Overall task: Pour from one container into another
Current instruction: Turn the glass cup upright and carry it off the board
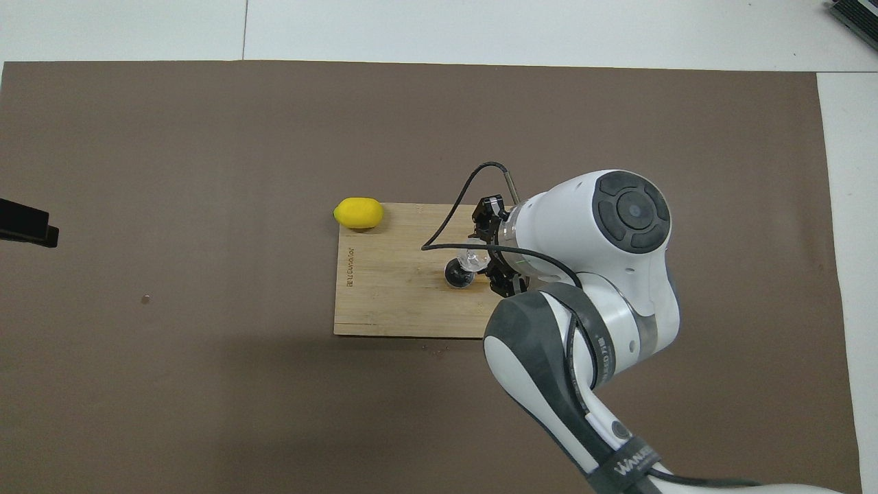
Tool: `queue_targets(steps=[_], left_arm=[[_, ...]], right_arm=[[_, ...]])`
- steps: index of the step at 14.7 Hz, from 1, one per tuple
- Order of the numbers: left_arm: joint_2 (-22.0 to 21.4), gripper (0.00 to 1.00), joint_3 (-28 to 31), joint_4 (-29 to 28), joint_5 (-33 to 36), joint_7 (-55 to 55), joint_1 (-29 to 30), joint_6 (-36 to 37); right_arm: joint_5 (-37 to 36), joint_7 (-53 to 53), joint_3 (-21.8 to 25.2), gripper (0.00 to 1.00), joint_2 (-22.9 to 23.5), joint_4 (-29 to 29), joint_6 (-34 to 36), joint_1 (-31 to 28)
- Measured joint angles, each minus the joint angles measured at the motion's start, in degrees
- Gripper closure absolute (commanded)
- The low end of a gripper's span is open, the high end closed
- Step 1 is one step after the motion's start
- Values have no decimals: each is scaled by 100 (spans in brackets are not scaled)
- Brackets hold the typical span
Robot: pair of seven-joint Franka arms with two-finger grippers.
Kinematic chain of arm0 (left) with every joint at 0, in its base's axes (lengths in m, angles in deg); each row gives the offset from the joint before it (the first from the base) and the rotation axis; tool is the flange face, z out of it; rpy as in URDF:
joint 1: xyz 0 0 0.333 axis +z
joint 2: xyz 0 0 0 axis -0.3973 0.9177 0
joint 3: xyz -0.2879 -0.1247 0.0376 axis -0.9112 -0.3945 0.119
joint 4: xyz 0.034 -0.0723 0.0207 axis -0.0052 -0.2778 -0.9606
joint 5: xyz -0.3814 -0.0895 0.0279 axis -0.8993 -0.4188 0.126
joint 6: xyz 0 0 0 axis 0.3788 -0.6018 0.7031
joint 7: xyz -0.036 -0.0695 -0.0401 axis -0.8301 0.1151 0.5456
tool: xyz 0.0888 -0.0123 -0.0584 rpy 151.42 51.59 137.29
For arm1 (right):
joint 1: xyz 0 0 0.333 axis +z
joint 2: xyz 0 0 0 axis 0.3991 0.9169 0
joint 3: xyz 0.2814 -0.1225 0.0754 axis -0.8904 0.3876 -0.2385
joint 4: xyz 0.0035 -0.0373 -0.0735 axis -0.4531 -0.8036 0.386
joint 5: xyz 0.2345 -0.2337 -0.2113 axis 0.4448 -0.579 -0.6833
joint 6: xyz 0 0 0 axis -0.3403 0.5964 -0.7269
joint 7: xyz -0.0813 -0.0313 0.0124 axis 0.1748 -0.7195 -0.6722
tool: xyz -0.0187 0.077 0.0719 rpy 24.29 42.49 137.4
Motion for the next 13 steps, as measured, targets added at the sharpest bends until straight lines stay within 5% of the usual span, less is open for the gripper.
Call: queue_targets(steps=[13], left_arm=[[0, 0, 0, 0, 0, 1, 0, 0]], right_arm=[[2478, 2691, 35, 98, 128, -1055, 173, -1996]])
